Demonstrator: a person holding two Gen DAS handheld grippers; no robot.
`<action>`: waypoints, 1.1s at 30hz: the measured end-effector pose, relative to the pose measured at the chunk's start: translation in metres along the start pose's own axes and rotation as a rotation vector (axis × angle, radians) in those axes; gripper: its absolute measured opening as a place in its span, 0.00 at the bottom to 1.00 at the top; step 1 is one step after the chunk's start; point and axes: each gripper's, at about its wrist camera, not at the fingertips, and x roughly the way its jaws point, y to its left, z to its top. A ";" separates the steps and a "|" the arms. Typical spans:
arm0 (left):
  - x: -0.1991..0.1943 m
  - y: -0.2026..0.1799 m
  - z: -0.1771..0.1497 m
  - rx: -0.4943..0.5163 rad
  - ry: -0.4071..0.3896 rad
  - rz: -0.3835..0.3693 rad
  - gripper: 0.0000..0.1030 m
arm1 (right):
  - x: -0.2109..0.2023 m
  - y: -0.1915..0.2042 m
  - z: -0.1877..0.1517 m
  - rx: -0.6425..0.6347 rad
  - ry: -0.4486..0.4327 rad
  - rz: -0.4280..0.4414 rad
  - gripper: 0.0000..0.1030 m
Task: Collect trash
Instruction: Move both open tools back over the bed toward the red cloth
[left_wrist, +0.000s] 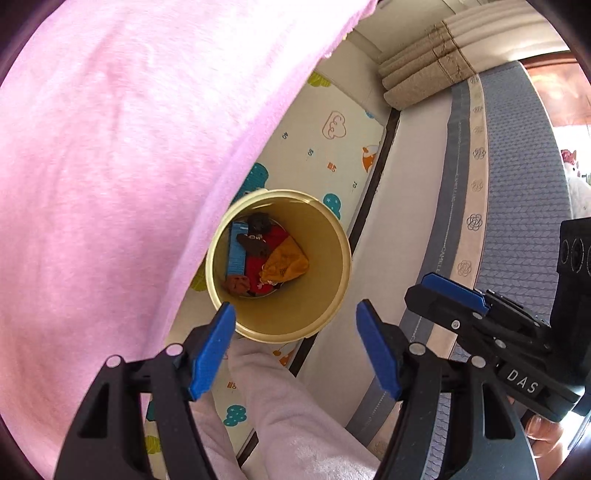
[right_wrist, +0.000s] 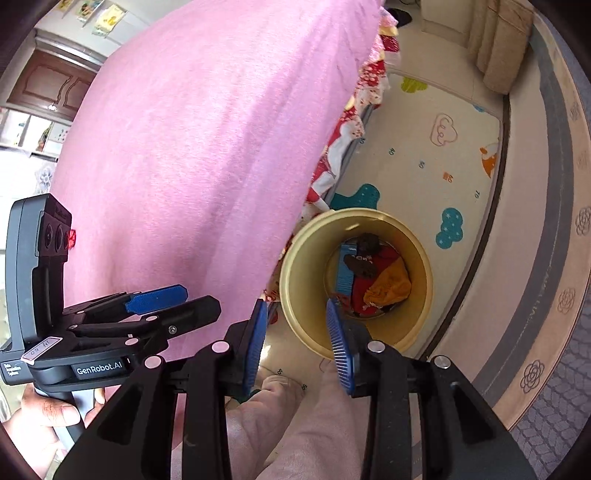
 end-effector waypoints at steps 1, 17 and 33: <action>-0.012 0.011 -0.003 -0.012 -0.018 0.004 0.65 | 0.000 0.016 0.004 -0.032 0.001 -0.002 0.33; -0.198 0.289 -0.116 -0.467 -0.322 0.054 0.65 | 0.076 0.343 0.005 -0.516 0.078 0.128 0.33; -0.293 0.489 -0.150 -0.900 -0.542 0.074 0.67 | 0.192 0.587 0.053 -0.870 0.186 0.203 0.33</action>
